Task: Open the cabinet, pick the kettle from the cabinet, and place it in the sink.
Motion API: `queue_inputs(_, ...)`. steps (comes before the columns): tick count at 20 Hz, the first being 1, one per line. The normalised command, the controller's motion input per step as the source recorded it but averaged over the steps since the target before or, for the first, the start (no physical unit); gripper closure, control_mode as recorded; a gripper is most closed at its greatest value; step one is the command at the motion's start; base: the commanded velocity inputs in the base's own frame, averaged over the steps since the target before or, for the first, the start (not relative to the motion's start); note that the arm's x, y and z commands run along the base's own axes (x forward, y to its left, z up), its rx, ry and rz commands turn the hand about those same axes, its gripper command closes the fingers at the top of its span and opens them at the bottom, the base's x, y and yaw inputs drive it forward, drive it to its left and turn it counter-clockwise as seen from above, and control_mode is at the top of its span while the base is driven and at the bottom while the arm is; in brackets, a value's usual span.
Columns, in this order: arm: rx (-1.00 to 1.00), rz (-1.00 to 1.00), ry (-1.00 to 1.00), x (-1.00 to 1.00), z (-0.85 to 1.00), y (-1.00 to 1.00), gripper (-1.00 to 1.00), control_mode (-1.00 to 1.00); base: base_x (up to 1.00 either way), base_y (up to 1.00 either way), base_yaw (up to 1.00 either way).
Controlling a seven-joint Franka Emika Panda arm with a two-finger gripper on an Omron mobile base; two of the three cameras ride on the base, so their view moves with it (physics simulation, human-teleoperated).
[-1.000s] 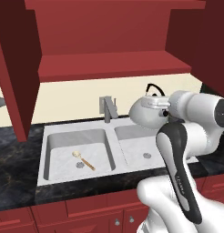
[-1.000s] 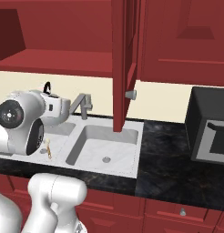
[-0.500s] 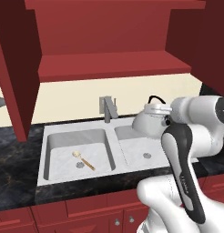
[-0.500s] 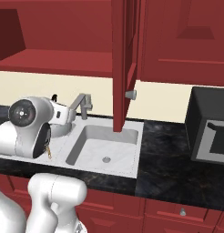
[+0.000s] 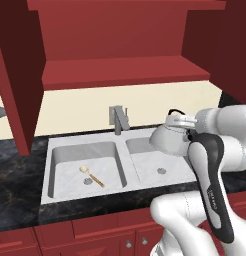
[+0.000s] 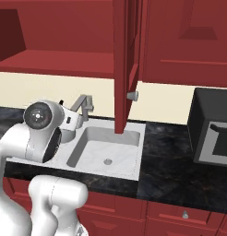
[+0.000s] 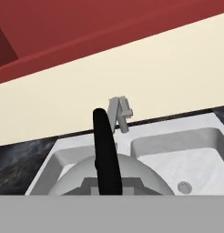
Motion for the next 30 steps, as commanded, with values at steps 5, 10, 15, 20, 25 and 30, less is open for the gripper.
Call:
queue_inputs(5, 0.05, -0.01, -0.19, 0.08, -0.6, -0.09, 1.0, -1.0, 0.0, 0.0, 0.0)
queue_inputs(10, 0.04, -0.01, -0.27, 0.19, -0.62, 0.02, 1.0, -1.0, 0.0, 0.0, 0.0)
queue_inputs(15, 0.01, -0.03, -0.24, 0.28, -0.63, 0.04, 1.0, -1.0, 0.0, 0.0, 0.0)
queue_inputs(20, 0.0, -0.02, -0.21, 0.31, -0.62, 0.07, 1.0, -1.0, 0.0, 0.0, 0.0)
queue_inputs(25, -0.05, 0.0, -0.17, 0.22, -0.51, 0.02, 1.0, -1.0, 0.0, 0.0, 0.0)
queue_inputs(30, -0.13, 0.0, -0.14, 0.24, -0.47, 0.04, 1.0, -1.0, 0.0, 0.0, 0.0)
